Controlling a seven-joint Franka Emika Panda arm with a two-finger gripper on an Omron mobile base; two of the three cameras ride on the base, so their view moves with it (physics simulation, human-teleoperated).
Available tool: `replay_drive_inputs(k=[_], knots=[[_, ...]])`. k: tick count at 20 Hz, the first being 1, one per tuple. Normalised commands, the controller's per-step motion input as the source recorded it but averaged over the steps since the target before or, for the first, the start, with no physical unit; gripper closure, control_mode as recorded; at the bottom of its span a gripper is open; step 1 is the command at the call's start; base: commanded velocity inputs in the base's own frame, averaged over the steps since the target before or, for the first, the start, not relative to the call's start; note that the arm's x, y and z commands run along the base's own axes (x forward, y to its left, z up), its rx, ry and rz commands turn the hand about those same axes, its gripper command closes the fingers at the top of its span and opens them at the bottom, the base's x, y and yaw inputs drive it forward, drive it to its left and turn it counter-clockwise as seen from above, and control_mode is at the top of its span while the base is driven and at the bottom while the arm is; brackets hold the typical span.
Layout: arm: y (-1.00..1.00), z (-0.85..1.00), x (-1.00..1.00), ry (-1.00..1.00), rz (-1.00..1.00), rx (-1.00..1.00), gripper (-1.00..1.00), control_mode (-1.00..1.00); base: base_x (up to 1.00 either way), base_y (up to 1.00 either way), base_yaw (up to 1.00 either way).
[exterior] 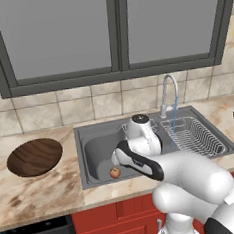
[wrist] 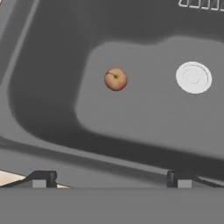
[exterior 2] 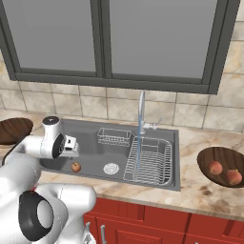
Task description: Pick the onions from the sink and place them in one bowl. Place the peach in the other bowl. Then turn off the sink faucet.
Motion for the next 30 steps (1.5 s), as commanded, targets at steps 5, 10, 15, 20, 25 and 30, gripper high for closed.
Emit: replay_drive_inputs(k=[5,10,15,20,25,30], knots=[[0.11,-0.08,0.11,0.04,0.00,0.00,-1.00,-1.00,0.00,0.00,0.00],[0.01,-0.08,0.03,0.01,-0.01,0.00,-1.00,-1.00,0.00,0.00,0.00],[-0.02,-0.15,0.00,0.00,-0.03,0.04,-1.00,-1.00,0.00,0.00,0.00],[-0.07,-0.23,0.00,-0.02,-0.03,0.10,-1.00,-1.00,0.00,0.00,0.00],[-0.03,-0.20,0.00,-0.01,-0.03,0.09,-1.00,-1.00,0.00,0.00,0.00],[0.00,-0.05,0.13,0.00,-0.02,0.04,-1.00,-1.00,0.00,0.00,0.00]])
